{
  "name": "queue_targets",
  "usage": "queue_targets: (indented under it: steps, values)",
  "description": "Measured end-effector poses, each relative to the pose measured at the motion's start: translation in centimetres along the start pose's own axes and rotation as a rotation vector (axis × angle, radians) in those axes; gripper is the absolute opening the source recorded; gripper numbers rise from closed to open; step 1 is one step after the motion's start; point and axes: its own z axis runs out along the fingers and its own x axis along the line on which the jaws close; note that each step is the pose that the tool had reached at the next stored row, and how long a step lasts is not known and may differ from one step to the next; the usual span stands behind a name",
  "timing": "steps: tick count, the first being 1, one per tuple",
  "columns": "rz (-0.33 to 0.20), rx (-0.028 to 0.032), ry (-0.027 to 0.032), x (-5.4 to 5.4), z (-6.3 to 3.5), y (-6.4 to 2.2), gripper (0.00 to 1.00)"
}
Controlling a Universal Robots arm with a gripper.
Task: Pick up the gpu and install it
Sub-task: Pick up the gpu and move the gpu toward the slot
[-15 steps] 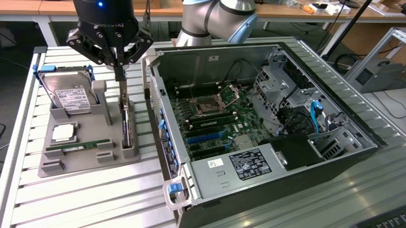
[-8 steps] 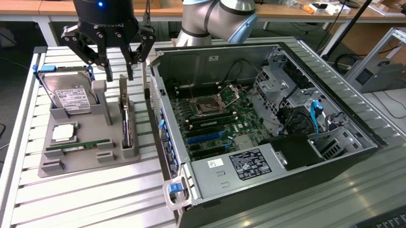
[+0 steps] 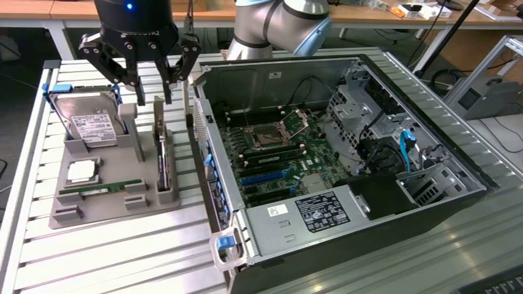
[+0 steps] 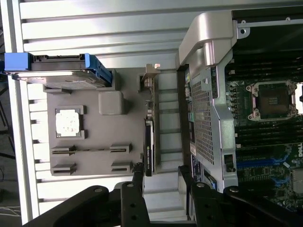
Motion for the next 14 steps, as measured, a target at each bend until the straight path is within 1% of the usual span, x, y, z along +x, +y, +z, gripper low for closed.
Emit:
queue_targets:
  steps: [14]
  values:
    - [0.0,0.0,0.0,0.03,0.63,-0.03,0.42]
